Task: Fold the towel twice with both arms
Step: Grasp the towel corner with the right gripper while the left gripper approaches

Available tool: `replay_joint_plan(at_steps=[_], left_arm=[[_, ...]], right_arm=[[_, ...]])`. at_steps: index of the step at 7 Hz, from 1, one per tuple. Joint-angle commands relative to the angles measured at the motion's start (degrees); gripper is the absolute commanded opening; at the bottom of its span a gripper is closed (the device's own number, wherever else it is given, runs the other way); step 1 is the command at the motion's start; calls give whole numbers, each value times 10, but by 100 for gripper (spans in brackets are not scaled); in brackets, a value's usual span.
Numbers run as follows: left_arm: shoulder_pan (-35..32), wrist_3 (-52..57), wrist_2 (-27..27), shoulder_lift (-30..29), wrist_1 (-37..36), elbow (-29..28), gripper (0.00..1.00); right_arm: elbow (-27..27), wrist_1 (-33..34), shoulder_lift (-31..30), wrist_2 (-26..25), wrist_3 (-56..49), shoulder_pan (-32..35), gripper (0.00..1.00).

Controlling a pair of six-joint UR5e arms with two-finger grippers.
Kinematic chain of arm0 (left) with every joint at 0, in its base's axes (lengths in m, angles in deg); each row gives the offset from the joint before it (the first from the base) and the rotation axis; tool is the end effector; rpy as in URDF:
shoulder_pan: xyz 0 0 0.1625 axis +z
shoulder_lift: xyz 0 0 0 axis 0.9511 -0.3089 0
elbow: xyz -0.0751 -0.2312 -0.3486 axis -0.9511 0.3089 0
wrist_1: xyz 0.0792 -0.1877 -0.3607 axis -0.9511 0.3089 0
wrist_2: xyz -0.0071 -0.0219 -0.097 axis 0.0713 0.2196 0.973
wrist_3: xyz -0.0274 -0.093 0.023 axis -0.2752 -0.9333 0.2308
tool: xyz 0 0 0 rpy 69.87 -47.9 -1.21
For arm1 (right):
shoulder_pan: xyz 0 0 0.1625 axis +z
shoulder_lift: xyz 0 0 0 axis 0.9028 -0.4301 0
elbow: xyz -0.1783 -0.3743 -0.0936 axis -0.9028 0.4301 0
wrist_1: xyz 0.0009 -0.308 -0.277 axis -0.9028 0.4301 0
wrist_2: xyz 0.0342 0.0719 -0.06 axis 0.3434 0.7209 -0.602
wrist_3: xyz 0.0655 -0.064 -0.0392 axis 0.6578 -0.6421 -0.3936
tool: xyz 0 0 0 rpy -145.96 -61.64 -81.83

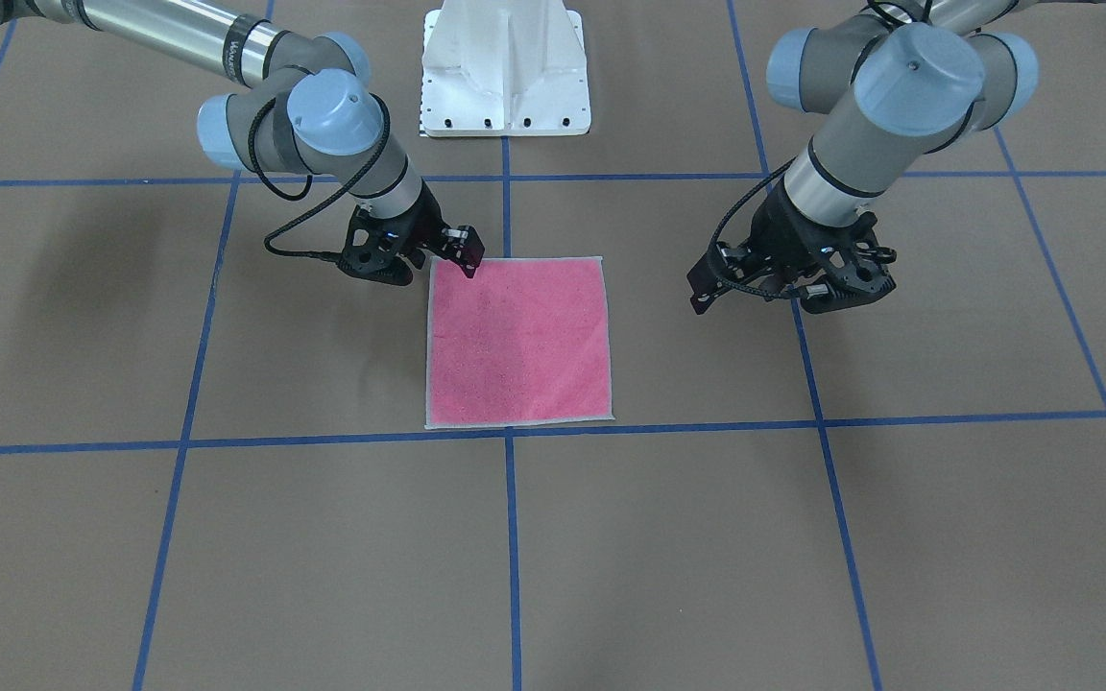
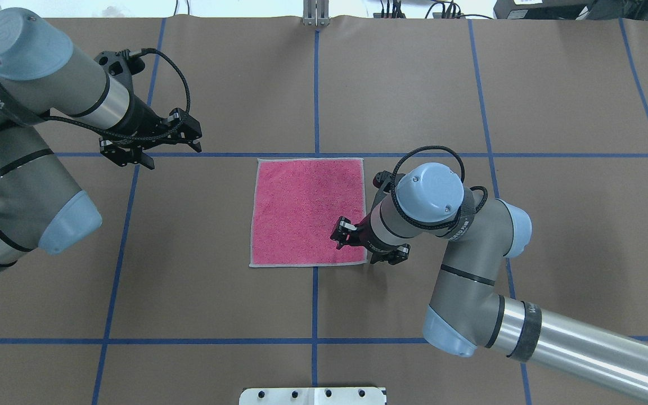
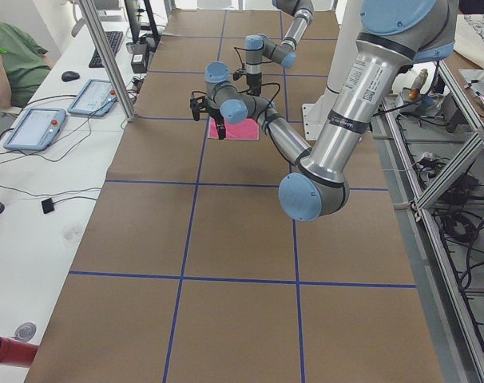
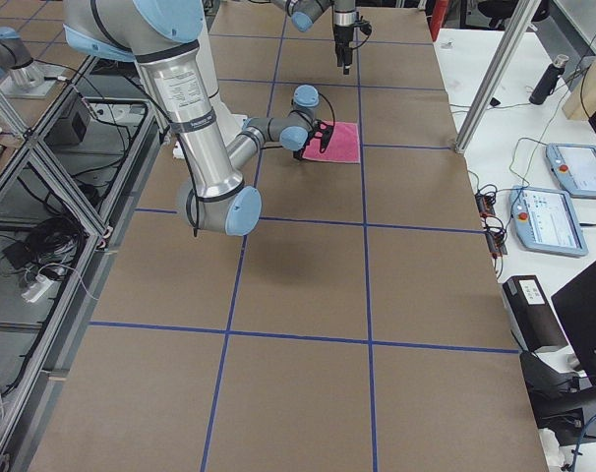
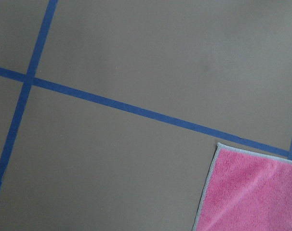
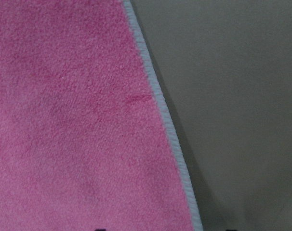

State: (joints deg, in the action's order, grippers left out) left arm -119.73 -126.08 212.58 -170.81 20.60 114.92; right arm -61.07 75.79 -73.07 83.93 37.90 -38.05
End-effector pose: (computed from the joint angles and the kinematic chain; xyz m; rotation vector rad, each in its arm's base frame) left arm 0.3579 -0.5087 0.2767 -0.0471 1.0079 -0.2807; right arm -0.5592 -0.3831 0.2890 -0.1999 -1.0047 0.3135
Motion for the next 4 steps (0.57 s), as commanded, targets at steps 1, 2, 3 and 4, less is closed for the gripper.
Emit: replay_joint_plan(at_steps=[1,2,3,4], left_arm=[[0,0,0,0,0,1,100],[0,0,0,0,0,1,100],[0,-2,0,0,0,1,100],[0,-2,0,-1,0,0,100]], right_arm=[[-1,-1,0,0,4,0,8],[-3,-1,-1,0,3,0,0],[-8,-1,-3,0,1,1,0],[-19,-2,-3,0,2,2,0]])
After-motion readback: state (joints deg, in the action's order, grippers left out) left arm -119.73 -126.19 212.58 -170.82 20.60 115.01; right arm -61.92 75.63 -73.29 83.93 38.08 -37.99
